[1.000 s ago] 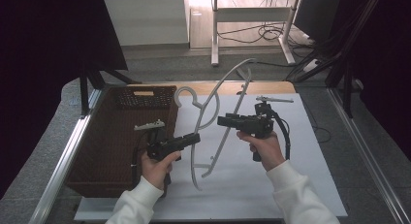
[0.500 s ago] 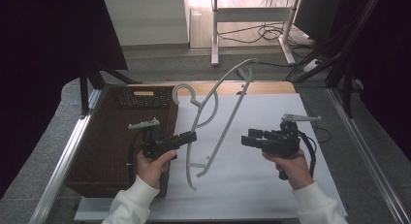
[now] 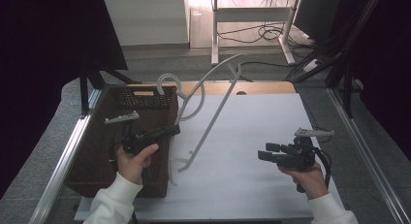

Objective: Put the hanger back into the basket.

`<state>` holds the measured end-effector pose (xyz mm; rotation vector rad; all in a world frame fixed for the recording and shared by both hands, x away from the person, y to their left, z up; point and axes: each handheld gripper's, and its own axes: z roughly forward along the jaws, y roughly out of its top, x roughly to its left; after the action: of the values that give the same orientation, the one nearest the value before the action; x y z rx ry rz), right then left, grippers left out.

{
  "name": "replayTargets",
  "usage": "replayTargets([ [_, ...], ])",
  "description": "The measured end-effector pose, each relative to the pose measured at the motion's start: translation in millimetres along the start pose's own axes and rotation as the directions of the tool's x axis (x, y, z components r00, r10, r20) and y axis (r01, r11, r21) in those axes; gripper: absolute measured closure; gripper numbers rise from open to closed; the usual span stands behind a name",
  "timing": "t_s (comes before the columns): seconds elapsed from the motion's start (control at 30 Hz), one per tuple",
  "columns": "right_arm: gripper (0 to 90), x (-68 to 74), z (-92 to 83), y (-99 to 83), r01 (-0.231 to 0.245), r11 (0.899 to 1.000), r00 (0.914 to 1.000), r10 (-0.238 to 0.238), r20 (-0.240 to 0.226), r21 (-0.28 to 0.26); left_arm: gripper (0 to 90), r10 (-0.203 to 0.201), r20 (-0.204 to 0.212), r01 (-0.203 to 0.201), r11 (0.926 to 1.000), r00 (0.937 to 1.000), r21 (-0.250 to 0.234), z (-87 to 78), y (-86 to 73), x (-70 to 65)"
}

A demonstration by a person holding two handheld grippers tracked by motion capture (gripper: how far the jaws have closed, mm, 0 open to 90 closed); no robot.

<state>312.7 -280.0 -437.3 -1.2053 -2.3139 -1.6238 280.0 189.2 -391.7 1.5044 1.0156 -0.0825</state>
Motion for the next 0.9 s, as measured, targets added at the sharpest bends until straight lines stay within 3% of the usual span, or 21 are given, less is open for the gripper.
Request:
replayTargets([
  [0.4, 30.7, -7.9, 1.7, -4.3, -0.013, 1.000, 0.9986, 0.011, 0.051, 0.028, 79.9, 0.016, -0.060, -0.017, 0.9997, 0.9981, -0.015, -44.1, 12.1, 14.9],
  [0.73, 30.5, -8.6, 3.0, -5.2, -0.013, 1.000, 0.9980, 0.011, 0.062, 0.028, 79.9, 0.013, -0.140, -0.023, 0.9971, 0.9901, -0.073, -98.1, 16.2, 30.4],
  [0.9, 30.3, -9.2, 3.3, -5.9, -0.016, 0.999, 0.9978, 0.014, 0.065, 0.034, 79.9, 0.017, -0.174, -0.029, 0.9973, 0.9846, -0.067, -118.9, 17.7, 40.1],
])
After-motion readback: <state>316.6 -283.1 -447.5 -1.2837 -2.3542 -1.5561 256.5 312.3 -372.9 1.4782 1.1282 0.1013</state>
